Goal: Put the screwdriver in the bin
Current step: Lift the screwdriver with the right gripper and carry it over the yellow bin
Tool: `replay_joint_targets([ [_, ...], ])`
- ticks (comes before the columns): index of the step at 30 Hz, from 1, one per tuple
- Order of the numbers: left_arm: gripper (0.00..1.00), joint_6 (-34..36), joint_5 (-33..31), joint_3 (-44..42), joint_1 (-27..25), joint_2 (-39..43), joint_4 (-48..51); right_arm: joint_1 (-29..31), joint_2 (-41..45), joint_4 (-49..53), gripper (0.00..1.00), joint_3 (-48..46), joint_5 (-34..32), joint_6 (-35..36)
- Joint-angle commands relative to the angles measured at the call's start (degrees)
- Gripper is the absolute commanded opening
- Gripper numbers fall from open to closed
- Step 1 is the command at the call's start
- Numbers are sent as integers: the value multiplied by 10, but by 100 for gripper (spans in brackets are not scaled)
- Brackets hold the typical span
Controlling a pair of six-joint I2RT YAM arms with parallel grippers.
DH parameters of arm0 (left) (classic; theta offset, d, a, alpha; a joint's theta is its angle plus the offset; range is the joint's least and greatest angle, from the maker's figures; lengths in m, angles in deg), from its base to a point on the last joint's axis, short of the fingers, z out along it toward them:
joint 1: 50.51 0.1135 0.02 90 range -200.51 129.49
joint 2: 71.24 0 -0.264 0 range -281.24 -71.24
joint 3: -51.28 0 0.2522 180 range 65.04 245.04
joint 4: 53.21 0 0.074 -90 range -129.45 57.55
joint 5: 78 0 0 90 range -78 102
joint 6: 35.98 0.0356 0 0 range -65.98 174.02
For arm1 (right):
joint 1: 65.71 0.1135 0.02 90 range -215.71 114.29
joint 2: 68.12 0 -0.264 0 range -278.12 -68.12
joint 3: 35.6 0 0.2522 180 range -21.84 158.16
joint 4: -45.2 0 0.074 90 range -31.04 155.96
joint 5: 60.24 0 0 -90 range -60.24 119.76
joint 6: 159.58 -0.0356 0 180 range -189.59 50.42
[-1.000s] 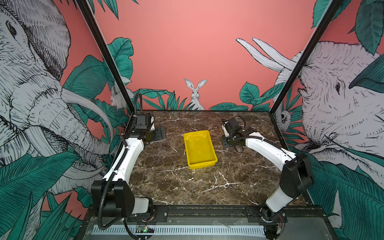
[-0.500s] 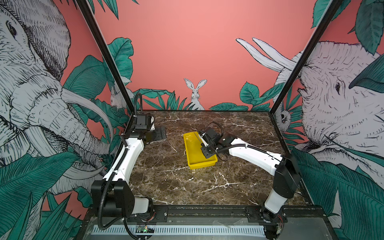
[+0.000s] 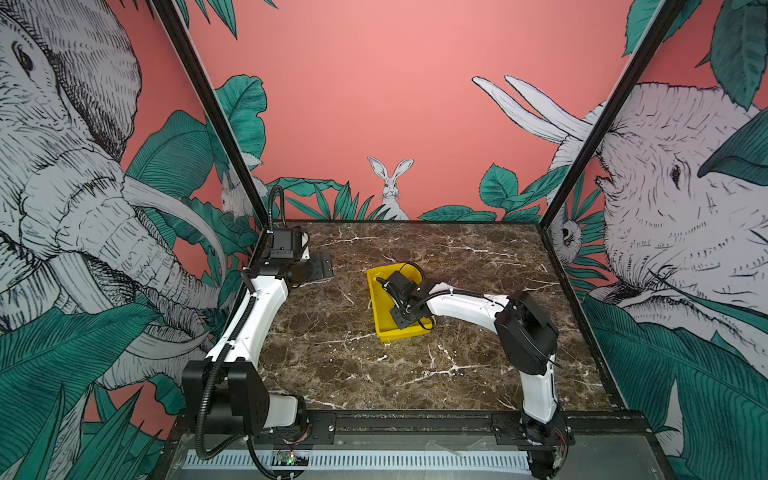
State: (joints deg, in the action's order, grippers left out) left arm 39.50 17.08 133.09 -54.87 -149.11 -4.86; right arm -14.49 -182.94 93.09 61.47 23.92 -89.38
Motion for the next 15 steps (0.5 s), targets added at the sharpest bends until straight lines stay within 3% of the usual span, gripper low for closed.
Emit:
replay_joint_targets([
  [1, 100, 6, -3, -9, 0, 10, 0, 0, 4, -8, 30, 9, -20, -5],
  [8, 100, 9, 4, -10, 0, 16, -5, 0, 35, 6, 46, 18, -45, 7],
  [15, 100, 28, 34, -22, 0, 40, -30, -16, 147, 28, 64, 36, -87, 30],
])
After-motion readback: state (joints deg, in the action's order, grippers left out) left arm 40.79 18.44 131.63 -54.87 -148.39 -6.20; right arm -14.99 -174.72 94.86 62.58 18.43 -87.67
